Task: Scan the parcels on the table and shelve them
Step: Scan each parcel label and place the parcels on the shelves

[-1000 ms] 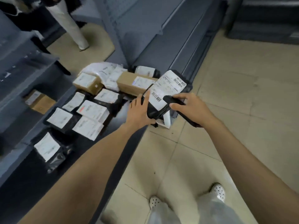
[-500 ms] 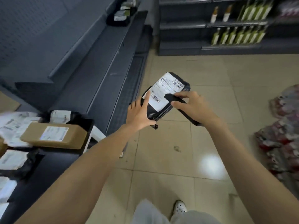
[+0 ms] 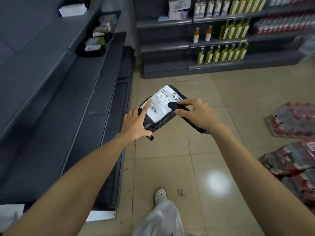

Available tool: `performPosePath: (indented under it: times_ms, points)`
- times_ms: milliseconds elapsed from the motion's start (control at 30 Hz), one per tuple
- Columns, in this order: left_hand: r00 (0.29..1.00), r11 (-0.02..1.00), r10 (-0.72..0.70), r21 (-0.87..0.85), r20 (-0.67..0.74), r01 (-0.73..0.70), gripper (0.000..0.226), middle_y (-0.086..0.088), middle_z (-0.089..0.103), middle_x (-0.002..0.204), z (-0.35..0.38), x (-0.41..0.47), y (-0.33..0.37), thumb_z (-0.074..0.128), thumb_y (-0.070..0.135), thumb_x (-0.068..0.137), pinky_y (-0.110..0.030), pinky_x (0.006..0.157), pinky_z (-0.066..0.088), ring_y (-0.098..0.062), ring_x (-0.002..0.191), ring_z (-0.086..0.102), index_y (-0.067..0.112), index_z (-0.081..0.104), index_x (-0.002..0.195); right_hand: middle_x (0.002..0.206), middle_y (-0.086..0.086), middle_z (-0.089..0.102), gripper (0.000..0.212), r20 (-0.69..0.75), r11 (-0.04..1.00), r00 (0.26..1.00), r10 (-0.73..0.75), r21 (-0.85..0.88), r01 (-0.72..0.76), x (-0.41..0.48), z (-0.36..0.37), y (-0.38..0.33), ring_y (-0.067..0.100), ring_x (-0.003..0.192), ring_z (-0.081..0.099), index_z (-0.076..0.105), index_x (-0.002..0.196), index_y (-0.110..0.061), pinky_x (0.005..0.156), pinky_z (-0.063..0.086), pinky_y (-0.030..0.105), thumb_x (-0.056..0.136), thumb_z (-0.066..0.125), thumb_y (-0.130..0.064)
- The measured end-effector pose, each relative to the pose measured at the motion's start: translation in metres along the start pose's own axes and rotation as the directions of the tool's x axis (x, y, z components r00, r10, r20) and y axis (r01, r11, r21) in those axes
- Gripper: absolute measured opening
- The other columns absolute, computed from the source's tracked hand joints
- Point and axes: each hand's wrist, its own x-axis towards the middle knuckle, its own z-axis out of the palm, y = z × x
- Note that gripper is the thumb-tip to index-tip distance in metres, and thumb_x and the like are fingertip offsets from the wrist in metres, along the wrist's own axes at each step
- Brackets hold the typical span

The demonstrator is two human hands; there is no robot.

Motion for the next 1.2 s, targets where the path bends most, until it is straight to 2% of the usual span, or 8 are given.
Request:
performPosePath:
  times_ms: [233, 400, 567, 700, 833, 933, 1067, 1200]
  points:
    - [0.998, 0.995, -0.041, -0.090, -0.053, 0.036, 0.113, -0.009, 0.033, 0.143, -0.023, 0.161, -0.060, 0.085, 0.047, 0.057, -0.046, 0.107, 0.030, -0.033, 0.129, 0.037, 0.029, 0.021, 0.148, 0.125, -0.007, 0.067, 0.045, -0.066, 1.000, 0.998, 0.021, 0.006, -0.021, 0.152, -0.004, -0.024, 0.019, 0.112, 0.061, 0.064, 0.130, -0.034, 0.096, 0.049, 0.039, 0.087, 0.066, -0.048]
    - [0.999, 0.995, -0.042, -0.094, -0.034, 0.039, 0.107, -0.007, 0.036, 0.141, -0.007, 0.254, -0.082, 0.084, 0.048, 0.056, -0.043, 0.105, 0.034, -0.031, 0.125, 0.041, 0.029, 0.025, 0.143, 0.125, -0.007, 0.066, 0.045, -0.015, 0.999, 0.999, 0.038, -0.018, -0.038, 0.247, 0.006, -0.018, 0.020, 0.111, 0.061, 0.064, 0.131, -0.031, 0.092, 0.048, 0.036, 0.088, 0.067, -0.046]
    - [0.995, 0.992, -0.096, -0.084, -0.031, 0.093, 0.107, -0.006, 0.037, 0.138, 0.010, 0.342, -0.107, 0.084, 0.048, 0.054, -0.042, 0.104, 0.033, -0.029, 0.123, 0.042, 0.028, 0.026, 0.141, 0.125, -0.007, 0.062, 0.045, 0.059, 0.999, 0.998, -0.022, -0.031, 0.024, 0.366, 0.005, -0.017, 0.019, 0.114, 0.058, 0.062, 0.134, -0.029, 0.087, 0.044, 0.032, 0.091, 0.066, -0.042]
    - [0.969, 0.963, -0.245, -0.121, -0.008, 0.243, 0.107, -0.006, 0.035, 0.141, 0.014, 0.420, -0.137, 0.083, 0.048, 0.054, -0.043, 0.105, 0.034, -0.031, 0.124, 0.041, 0.029, 0.025, 0.142, 0.129, -0.006, 0.065, 0.045, 0.157, 0.998, 0.986, -0.064, -0.005, 0.066, 0.480, 0.002, -0.014, 0.019, 0.120, 0.057, 0.065, 0.130, -0.030, 0.099, 0.045, 0.035, 0.088, 0.068, -0.044]
    - [0.908, 0.876, -0.420, -0.263, -0.003, 0.404, 0.111, -0.007, 0.032, 0.145, 0.011, 0.495, -0.152, 0.082, 0.042, 0.056, -0.046, 0.106, 0.030, -0.032, 0.130, 0.037, 0.031, 0.019, 0.147, 0.129, -0.008, 0.065, 0.044, 0.260, 0.990, 0.957, -0.127, -0.029, 0.139, 0.582, -0.012, -0.018, 0.016, 0.120, 0.057, 0.066, 0.129, -0.030, 0.096, 0.043, 0.032, 0.088, 0.068, -0.044]
    - [0.853, 0.821, -0.520, -0.296, -0.034, 0.488, 0.109, -0.006, 0.032, 0.147, 0.009, 0.540, -0.164, 0.081, 0.040, 0.057, -0.044, 0.107, 0.029, -0.032, 0.130, 0.037, 0.030, 0.021, 0.147, 0.131, -0.008, 0.064, 0.045, 0.314, 0.978, 0.934, -0.174, -0.054, 0.200, 0.656, -0.013, -0.033, 0.016, 0.123, 0.056, 0.066, 0.129, -0.029, 0.097, 0.042, 0.032, 0.087, 0.069, -0.044]
    - [0.757, 0.712, -0.653, -0.366, -0.030, 0.600, 0.107, -0.004, 0.033, 0.148, 0.011, 0.569, -0.193, 0.081, 0.039, 0.057, -0.044, 0.108, 0.030, -0.031, 0.131, 0.037, 0.030, 0.024, 0.146, 0.132, -0.007, 0.064, 0.042, 0.447, 0.954, 0.859, -0.249, -0.042, 0.298, 0.723, 0.016, -0.071, 0.015, 0.122, 0.055, 0.066, 0.130, -0.024, 0.088, 0.035, 0.025, 0.090, 0.070, -0.036]
    - [0.638, 0.591, -0.768, -0.447, -0.056, 0.672, 0.105, -0.004, 0.032, 0.150, 0.011, 0.579, -0.235, 0.081, 0.041, 0.058, -0.046, 0.110, 0.029, -0.032, 0.131, 0.037, 0.029, 0.024, 0.145, 0.130, -0.005, 0.066, 0.043, 0.569, 0.918, 0.759, -0.315, -0.022, 0.397, 0.766, 0.066, -0.109, 0.015, 0.122, 0.057, 0.067, 0.128, -0.025, 0.100, 0.043, 0.033, 0.087, 0.072, -0.037]
